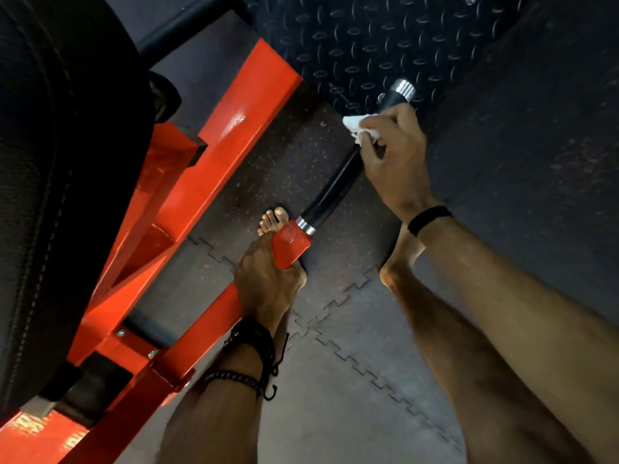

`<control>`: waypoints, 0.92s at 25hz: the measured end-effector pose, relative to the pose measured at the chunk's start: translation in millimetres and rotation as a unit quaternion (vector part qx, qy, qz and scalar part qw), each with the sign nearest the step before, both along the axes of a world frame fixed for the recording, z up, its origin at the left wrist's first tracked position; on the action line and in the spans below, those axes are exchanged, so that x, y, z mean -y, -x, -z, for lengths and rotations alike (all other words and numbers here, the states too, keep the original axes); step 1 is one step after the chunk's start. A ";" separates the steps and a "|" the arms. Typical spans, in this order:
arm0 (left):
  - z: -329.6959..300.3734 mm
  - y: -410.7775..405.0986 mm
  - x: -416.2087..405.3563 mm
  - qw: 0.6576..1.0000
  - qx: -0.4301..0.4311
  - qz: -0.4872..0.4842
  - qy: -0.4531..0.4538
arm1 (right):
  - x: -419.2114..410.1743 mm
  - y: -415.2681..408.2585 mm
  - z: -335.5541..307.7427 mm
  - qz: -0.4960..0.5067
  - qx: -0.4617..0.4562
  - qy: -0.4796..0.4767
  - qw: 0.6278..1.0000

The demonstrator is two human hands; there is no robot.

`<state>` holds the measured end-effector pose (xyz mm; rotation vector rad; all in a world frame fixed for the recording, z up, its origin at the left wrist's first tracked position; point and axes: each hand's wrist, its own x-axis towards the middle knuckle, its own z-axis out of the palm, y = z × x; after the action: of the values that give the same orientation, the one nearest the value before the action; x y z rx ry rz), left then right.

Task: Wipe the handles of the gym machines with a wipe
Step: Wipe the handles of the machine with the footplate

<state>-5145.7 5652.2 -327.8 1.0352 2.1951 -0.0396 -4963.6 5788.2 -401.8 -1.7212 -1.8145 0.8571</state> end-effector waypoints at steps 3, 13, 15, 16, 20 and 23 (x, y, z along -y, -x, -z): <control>-1.1 -2.0 -2.0 1.000 -0.005 0.000 -0.001 | 40.7 20.1 -6.8 -0.078 0.029 -0.003 0.997; 10.3 -4.1 3.9 0.999 -0.019 0.040 0.025 | -28.6 -21.8 10.6 0.027 0.174 0.026 0.984; 9.6 -1.4 1.6 0.998 -0.020 0.041 0.036 | -12.4 -9.6 10.1 0.010 0.149 0.028 0.988; 8.7 0.5 1.6 0.998 -0.014 0.043 0.042 | 8.5 2.3 4.9 -0.021 0.126 0.033 0.991; 3.4 6.5 2.5 0.995 -0.012 0.090 0.046 | 90.8 38.3 -19.9 -0.221 0.080 0.050 0.971; 2.3 9.4 -0.1 0.993 -0.017 0.104 0.048 | 45.6 20.0 -9.5 -0.145 0.128 -0.004 0.981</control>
<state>-5155.0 5652.3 -330.1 1.2119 2.0856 -0.2578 -4983.6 5742.6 -392.3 -1.6478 -2.2787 0.7641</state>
